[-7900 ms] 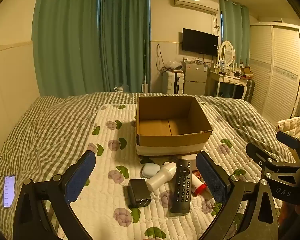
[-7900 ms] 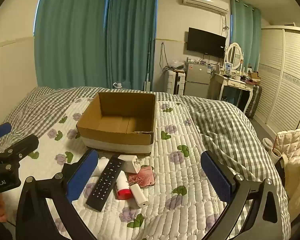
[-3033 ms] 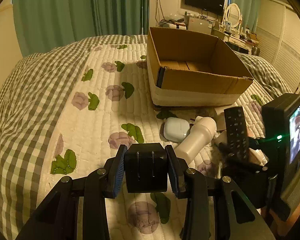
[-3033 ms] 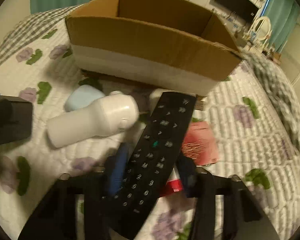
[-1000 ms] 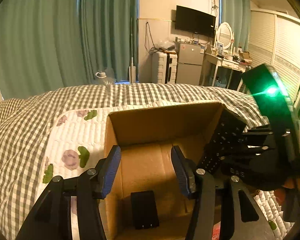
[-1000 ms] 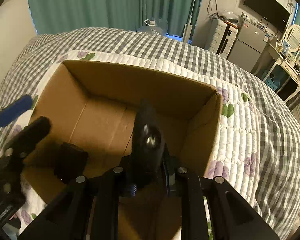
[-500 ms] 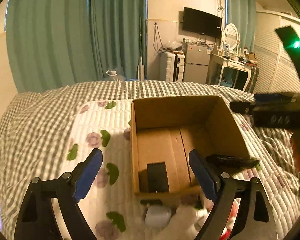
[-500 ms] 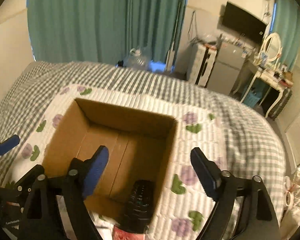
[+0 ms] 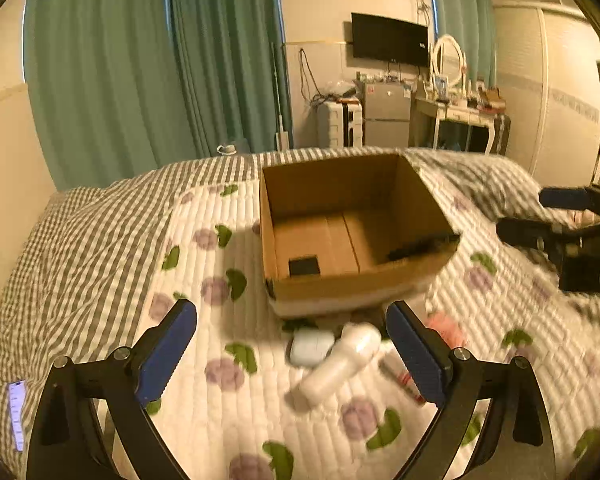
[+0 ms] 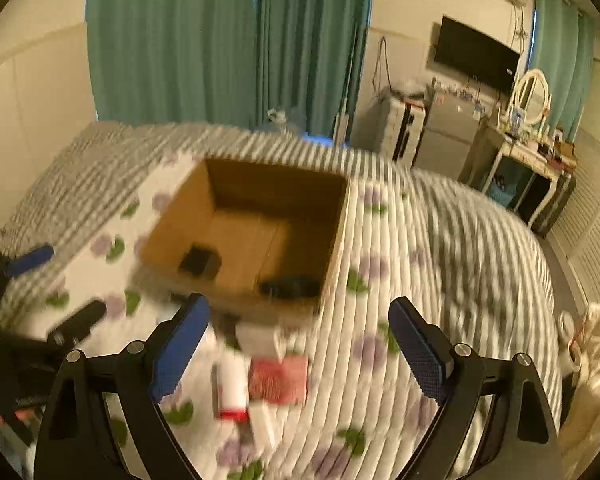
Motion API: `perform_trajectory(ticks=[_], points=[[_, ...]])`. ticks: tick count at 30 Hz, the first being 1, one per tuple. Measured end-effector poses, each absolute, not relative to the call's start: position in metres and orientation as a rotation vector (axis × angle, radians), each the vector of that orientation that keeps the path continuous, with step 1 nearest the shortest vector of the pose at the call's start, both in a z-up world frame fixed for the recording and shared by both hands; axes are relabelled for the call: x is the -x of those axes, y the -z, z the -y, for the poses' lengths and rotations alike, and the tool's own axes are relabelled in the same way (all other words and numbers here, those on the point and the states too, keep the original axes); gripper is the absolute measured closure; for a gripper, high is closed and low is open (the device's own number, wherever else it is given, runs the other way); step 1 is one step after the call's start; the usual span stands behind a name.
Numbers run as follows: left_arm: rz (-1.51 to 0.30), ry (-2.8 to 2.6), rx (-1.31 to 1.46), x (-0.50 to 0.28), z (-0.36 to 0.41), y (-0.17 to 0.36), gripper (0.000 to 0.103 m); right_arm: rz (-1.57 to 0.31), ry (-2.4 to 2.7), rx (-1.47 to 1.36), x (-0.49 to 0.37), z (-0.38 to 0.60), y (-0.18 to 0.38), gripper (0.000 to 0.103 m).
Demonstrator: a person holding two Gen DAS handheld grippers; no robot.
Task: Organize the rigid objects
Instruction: 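Grasp the white cylindrical bottle with the left tool while the right tool grasps the white power bank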
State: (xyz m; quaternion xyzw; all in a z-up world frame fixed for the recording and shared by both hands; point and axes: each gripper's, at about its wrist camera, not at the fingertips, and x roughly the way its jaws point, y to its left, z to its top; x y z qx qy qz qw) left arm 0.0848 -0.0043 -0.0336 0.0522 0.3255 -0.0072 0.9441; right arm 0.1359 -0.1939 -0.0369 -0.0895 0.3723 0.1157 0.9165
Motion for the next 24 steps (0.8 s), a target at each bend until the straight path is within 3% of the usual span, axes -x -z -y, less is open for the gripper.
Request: perform_trajectory(ticks=[13, 24], points=[[-0.812, -0.003, -0.116, -0.079, 0.006, 0.111, 0.005, -1.076, -0.241, 0.246, -0.13, 0.197, 0.16, 0.015], [-0.86, 0.02, -0.119, -0.085, 0.005, 0.129, 0.005, -1.179, -0.267, 0.23, -0.144, 0.192, 0.185, 0.063]])
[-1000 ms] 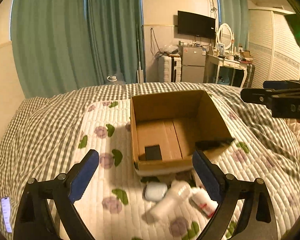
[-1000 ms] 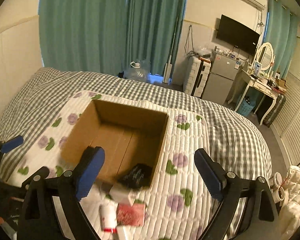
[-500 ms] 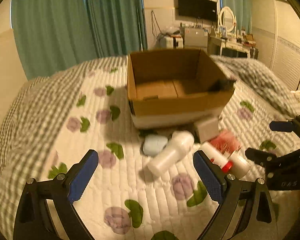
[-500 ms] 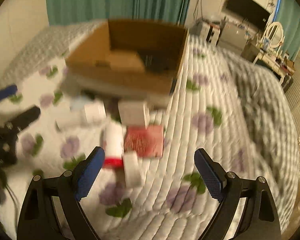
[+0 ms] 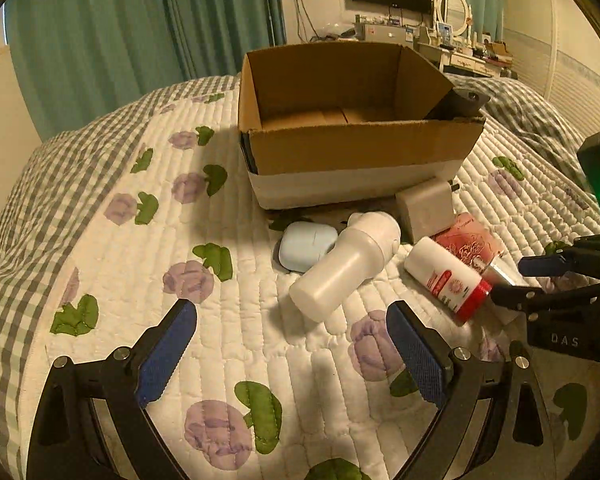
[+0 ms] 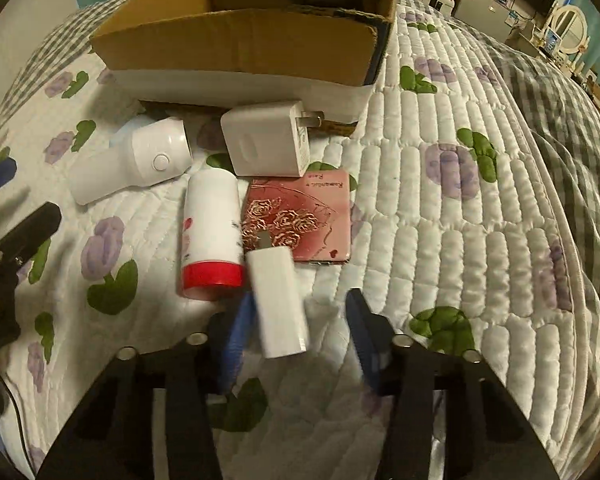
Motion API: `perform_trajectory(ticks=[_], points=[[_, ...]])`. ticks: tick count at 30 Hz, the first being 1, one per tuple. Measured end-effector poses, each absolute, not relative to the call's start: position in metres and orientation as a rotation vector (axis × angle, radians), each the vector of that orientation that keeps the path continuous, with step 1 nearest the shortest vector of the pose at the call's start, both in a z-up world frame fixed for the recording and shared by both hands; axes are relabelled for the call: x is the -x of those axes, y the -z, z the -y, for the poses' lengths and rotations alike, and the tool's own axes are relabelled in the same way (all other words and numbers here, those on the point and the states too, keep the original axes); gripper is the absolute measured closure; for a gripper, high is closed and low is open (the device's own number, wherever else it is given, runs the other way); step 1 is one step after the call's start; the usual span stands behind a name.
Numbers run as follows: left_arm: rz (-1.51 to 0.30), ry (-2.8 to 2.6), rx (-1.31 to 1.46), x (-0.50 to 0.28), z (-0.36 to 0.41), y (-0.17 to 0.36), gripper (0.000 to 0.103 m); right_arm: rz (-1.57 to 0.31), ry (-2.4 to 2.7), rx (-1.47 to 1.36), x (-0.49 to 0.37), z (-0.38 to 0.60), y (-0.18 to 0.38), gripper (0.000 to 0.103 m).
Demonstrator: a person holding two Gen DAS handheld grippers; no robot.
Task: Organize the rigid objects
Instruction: 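Grasp the white cylindrical bottle with the left tool while the right tool grasps the white power bank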
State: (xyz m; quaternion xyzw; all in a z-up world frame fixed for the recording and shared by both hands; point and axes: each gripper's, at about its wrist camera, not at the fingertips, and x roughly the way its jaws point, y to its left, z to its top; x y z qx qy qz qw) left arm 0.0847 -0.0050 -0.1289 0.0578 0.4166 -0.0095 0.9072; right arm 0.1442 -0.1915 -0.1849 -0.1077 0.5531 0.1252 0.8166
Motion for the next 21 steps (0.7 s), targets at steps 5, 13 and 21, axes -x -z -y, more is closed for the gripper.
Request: perform_trajectory(ticks=[5, 13, 21], points=[[-0.874, 0.043, -0.125, -0.092, 0.009, 0.129, 0.005, -1.174, -0.3, 0.226, -0.149, 0.181, 0.187, 0.081], [-0.884, 0.076, -0.159, -0.123, 0.024, 0.13, 0.005, -1.003, -0.261, 0.112, -0.145, 0.206, 0.143, 0.081], [-0.925, 0.145, -0.208, -0.154, 0.049, 0.155, 0.024, -1.019, -0.284, 0.053, -0.153, 0.216, 0.151, 0.081]])
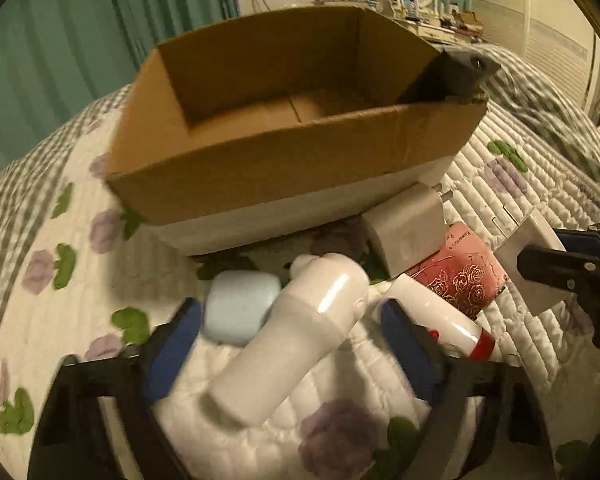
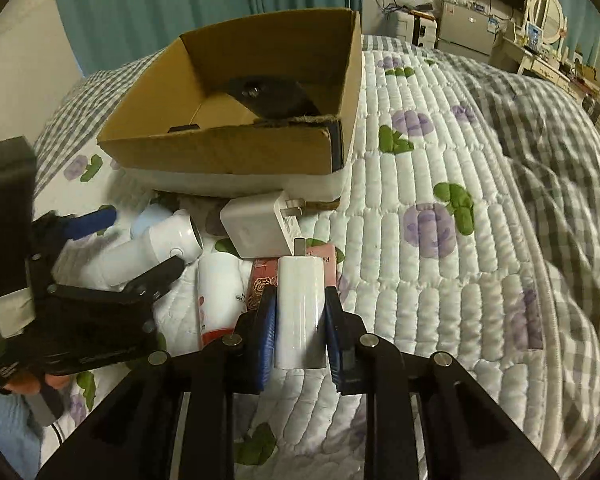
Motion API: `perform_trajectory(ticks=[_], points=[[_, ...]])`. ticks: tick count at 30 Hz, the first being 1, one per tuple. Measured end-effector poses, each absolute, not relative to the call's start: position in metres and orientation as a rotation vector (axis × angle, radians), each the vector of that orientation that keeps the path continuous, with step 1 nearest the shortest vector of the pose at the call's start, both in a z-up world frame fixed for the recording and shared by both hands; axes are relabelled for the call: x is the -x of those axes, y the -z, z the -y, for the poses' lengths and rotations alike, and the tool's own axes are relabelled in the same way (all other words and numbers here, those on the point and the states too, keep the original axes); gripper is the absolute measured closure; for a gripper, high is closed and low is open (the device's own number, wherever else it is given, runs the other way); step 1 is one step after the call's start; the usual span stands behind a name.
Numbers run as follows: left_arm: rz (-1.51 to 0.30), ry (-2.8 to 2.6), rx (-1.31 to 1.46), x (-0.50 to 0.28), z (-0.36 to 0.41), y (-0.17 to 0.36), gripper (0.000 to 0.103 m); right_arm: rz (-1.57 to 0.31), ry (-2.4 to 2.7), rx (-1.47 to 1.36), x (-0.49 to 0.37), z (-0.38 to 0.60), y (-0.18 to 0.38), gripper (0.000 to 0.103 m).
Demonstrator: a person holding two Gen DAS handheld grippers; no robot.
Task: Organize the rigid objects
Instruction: 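Grasp the white cylindrical bottle with the left tool while the right tool grasps the white power bank, then lower bottle and power bank into the box and open both tools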
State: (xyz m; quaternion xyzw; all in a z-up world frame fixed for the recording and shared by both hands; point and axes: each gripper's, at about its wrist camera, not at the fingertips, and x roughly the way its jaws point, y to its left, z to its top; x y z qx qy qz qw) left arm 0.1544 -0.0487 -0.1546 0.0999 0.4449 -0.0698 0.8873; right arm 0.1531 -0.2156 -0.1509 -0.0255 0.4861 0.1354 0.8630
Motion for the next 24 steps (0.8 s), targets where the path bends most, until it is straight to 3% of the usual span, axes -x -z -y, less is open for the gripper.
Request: perform_trajectory(ticks=[5, 6, 8, 16, 24], points=[[-0.944, 0.152, -0.279, -0.161, 0.057, 0.169, 0.036, -1.026, -0.299, 0.021, -0.158, 0.217, 0.152, 0.081], [-0.937, 0.161, -0.291, -0.16, 0.058, 0.169, 0.044, -1.026, -0.299, 0.023, -0.158, 0.216, 0.153, 0.081], [-0.93, 0.176, -0.292, -0.157, 0.06, 0.167, 0.05, -1.022, -0.296, 0.031, -0.158, 0.215, 0.154, 0.081], [-0.891, 0.211, -0.237, -0.134, 0.052, 0.134, 0.051, -0.955, -0.272, 0.059, -0.147, 0.213, 0.138, 0.081], [-0.814, 0.187, -0.205, -0.114, 0.047, 0.07, 0.051, -0.846, -0.276, 0.075, -0.131, 0.207, 0.084, 0.081]])
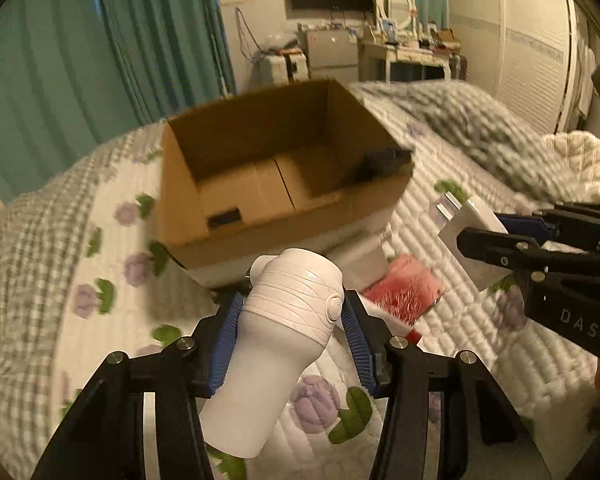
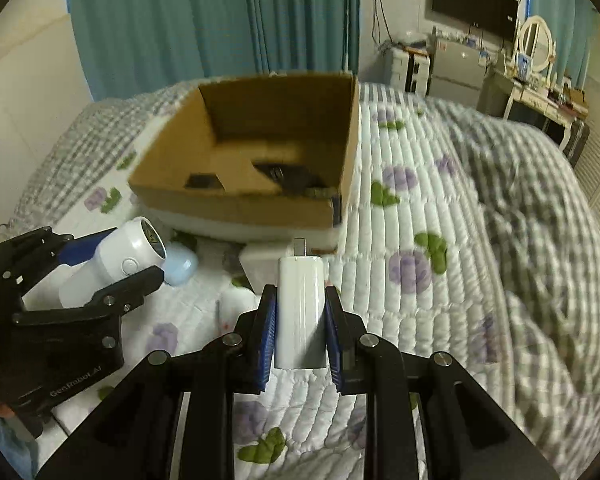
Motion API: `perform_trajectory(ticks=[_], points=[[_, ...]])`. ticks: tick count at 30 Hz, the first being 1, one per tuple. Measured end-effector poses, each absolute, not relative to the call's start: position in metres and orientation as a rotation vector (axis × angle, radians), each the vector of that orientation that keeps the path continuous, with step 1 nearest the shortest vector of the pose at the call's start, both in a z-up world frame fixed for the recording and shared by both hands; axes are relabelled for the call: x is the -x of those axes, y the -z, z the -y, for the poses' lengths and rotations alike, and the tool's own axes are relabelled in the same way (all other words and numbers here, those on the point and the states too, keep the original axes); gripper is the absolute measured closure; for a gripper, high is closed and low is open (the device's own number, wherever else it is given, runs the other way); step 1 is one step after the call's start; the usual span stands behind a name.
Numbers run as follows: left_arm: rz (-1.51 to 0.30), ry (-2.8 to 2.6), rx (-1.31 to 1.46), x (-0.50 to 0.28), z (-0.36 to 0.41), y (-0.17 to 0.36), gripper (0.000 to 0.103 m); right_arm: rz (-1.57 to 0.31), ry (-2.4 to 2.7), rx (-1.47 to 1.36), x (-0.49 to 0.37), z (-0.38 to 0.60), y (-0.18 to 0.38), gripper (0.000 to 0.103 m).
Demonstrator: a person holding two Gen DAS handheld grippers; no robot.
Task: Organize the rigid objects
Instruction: 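Lower bottle and power bank into the box and open both tools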
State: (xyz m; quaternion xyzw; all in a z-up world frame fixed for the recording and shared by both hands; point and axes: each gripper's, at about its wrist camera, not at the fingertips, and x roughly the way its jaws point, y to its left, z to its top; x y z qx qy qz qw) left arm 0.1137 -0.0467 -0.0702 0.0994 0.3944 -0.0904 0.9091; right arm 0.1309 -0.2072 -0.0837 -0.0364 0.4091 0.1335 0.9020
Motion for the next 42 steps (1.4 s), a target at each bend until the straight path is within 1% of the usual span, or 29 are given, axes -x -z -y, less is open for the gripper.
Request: perform_trajectory(ticks=[5, 9, 12, 17, 21, 24, 30, 35, 38, 39, 41, 42], points=[[-0.798, 0.179, -0.114, -0.122, 0.034, 0.032, 0.051, -0.764, -0.307, 0.083, -0.129, 0.199, 0.039, 0.081], [-0.739, 0.164, -0.123, -0.128, 0.029, 0.006, 0.051, -0.705, -0.331, 0.076, -0.144, 0.193, 0.005, 0.081], [-0.717, 0.167, -0.095, -0.144, 0.023, -0.01, 0.051, -0.675, -0.342, 0.062, -0.164, 0.189, -0.012, 0.081], [-0.7, 0.139, -0.082, -0.187, 0.023, -0.023, 0.051, -0.657, -0.35, 0.047, -0.204, 0.183, -0.021, 0.081], [-0.733, 0.137, -0.07, -0.23, 0.023, -0.014, 0.051, -0.674, -0.343, 0.057, -0.244, 0.177, -0.013, 0.081], [-0.773, 0.127, -0.056, -0.261, 0.024, 0.008, 0.051, -0.691, -0.34, 0.064, -0.268, 0.177, -0.002, 0.081], [-0.838, 0.103, -0.053, -0.297, 0.03, 0.053, 0.051, -0.726, -0.337, 0.085, -0.308, 0.179, 0.026, 0.081], [-0.852, 0.1, -0.01, -0.313, 0.034, 0.07, 0.051, -0.744, -0.348, 0.06, -0.324, 0.187, 0.047, 0.081], [-0.871, 0.105, -0.004, -0.319, 0.038, 0.076, 0.048, -0.749, -0.36, 0.046, -0.327, 0.191, 0.052, 0.081], [-0.873, 0.107, -0.006, -0.32, 0.039, 0.077, 0.039, -0.747, -0.359, 0.044, -0.327, 0.193, 0.052, 0.081], [-0.863, 0.092, 0.001, -0.317, 0.038, 0.076, 0.028, -0.744, -0.356, 0.038, -0.325, 0.195, 0.05, 0.081], [-0.853, 0.088, 0.007, -0.315, 0.037, 0.074, 0.027, -0.743, -0.353, 0.031, -0.324, 0.197, 0.049, 0.081]])
